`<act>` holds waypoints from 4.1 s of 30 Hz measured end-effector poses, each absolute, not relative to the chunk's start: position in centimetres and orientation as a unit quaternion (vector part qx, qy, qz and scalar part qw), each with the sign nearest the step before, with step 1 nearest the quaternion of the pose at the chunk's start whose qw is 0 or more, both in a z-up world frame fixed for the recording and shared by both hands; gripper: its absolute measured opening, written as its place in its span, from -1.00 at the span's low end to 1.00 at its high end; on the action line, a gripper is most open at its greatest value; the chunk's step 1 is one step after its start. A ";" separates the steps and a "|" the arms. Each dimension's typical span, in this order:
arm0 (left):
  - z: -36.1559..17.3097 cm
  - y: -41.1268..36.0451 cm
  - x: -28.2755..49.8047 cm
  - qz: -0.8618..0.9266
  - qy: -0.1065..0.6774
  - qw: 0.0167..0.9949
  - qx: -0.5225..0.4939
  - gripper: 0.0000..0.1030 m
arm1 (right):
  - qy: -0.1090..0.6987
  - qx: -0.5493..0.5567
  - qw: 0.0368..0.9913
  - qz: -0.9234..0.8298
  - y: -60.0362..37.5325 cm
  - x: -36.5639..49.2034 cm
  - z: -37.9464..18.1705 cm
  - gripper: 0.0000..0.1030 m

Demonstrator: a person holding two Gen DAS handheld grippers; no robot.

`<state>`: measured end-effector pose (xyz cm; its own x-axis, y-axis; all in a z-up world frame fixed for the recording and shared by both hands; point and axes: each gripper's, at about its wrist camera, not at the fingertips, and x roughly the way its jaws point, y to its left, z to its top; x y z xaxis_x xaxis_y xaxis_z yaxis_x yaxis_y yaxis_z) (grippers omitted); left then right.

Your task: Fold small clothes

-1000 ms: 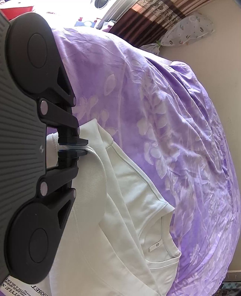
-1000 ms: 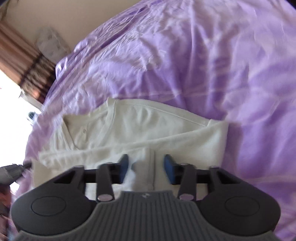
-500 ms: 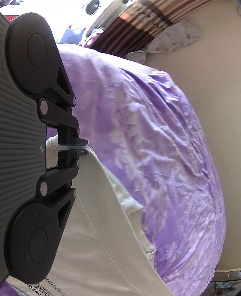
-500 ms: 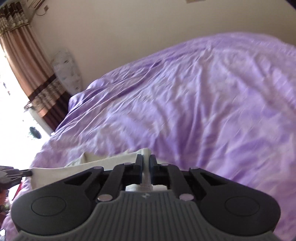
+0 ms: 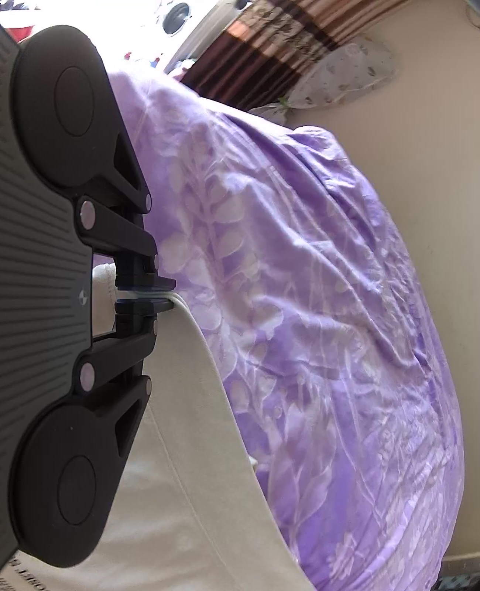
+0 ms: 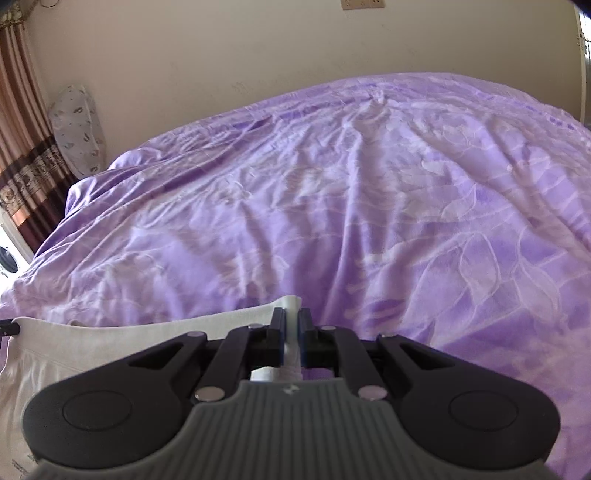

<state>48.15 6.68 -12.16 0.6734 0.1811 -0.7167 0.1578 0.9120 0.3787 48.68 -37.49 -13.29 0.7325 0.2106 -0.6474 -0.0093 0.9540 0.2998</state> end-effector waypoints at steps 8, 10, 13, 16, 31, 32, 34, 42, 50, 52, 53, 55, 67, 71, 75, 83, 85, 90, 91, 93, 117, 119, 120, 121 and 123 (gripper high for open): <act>-12.6 7.6 47.7 0.015 0.397 0.897 0.192 -0.31 | 0.374 0.138 0.916 0.038 -37.6 48.9 -14.7 -0.60; -11.3 8.6 46.7 0.006 0.399 0.901 0.168 -0.05 | 0.378 0.157 0.911 0.040 -38.4 48.0 -14.0 -0.38; -8.5 10.4 44.1 -0.022 0.400 0.907 0.129 -0.05 | 0.395 0.169 0.902 0.044 -38.9 45.5 -12.6 -0.38; -5.8 12.4 40.5 -0.067 0.405 0.906 0.099 -0.01 | 0.411 0.175 0.892 0.062 -38.9 41.7 -11.3 -0.31; -7.2 17.5 28.1 -0.109 0.438 0.882 0.138 -0.08 | 0.415 0.210 0.883 0.063 -36.6 25.2 -14.0 -0.26; -7.7 18.0 28.7 -0.103 0.440 0.886 0.106 -0.08 | 0.414 0.205 0.885 0.060 -36.5 25.2 -14.1 -0.26; -8.5 19.1 30.3 -0.105 0.450 0.886 0.038 -0.08 | 0.416 0.190 0.888 0.055 -36.1 25.2 -14.3 -0.28; -12.0 19.5 35.4 -0.178 0.561 0.804 -0.082 -0.12 | 0.411 0.169 0.896 0.025 -36.0 25.3 -14.7 -0.27; -14.1 19.6 36.3 -0.108 0.689 0.714 -0.059 -0.58 | 0.413 0.155 0.897 0.013 -35.7 25.5 -15.2 -0.27; -14.6 19.4 36.1 -0.090 0.698 0.709 -0.038 -0.85 | 0.410 0.154 0.899 0.013 -35.8 25.4 -15.2 -0.27; -14.9 19.6 35.9 -0.084 0.703 0.705 -0.036 -0.87 | 0.409 0.155 0.899 0.013 -35.8 25.3 -15.1 -0.27; -15.1 20.0 35.4 -0.082 0.708 0.700 -0.036 -0.89 | 0.407 0.158 0.900 0.013 -36.0 25.2 -15.1 -0.27; -7.0 20.1 28.9 -0.227 0.505 0.833 0.029 -0.04 | 0.405 0.163 0.900 0.016 -36.1 24.8 -15.3 -0.26; -7.2 18.2 28.7 -0.257 0.487 0.830 0.094 0.38 | 0.407 0.159 0.899 0.015 -36.0 24.8 -15.4 -0.26; -9.2 16.3 29.4 -0.273 0.495 0.818 0.110 0.45 | 0.410 0.155 0.899 0.016 -35.8 24.9 -15.5 -0.25; -10.5 13.7 29.1 -0.333 0.461 0.808 0.151 0.29 | 0.434 0.159 0.886 0.028 -36.0 24.6 -15.0 -0.25; -11.0 13.0 29.2 -0.352 0.478 0.786 0.171 0.15 | 0.442 0.167 0.881 0.028 -36.2 24.4 -15.2 -0.43; -13.3 13.9 29.9 -0.329 0.565 0.726 0.214 -0.60 | 0.453 0.175 0.874 0.034 -36.6 23.9 -15.1 -0.73; -13.7 14.3 30.0 -0.316 0.580 0.720 0.213 -0.73 | 0.456 0.176 0.872 0.034 -36.7 23.8 -15.2 -0.72; -13.6 15.2 30.2 -0.302 0.591 0.726 0.180 -0.85 | 0.459 0.182 0.869 0.035 -36.9 23.7 -15.2 -0.66; -11.9 8.7 25.8 -0.343 0.391 0.751 0.407 -0.13 | 0.466 0.179 0.866 0.030 -36.9 23.4 -16.0 -0.58; -12.3 7.8 26.2 -0.356 0.398 0.732 0.422 -0.13 | 0.467 0.174 0.866 0.031 -36.8 23.6 -16.1 -0.57; -12.5 7.5 26.4 -0.367 0.408 0.717 0.430 -0.10 | 0.467 0.173 0.866 0.031 -36.8 23.6 -16.1 -0.56; -12.7 7.3 26.6 -0.376 0.419 0.699 0.441 -0.02 | 0.467 0.172 0.867 0.031 -36.8 23.6 -16.1 -0.56; -13.0 7.0 26.8 -0.381 0.436 0.671 0.463 -0.01 | 0.466 0.173 0.867 0.032 -36.8 23.5 -16.1 -0.55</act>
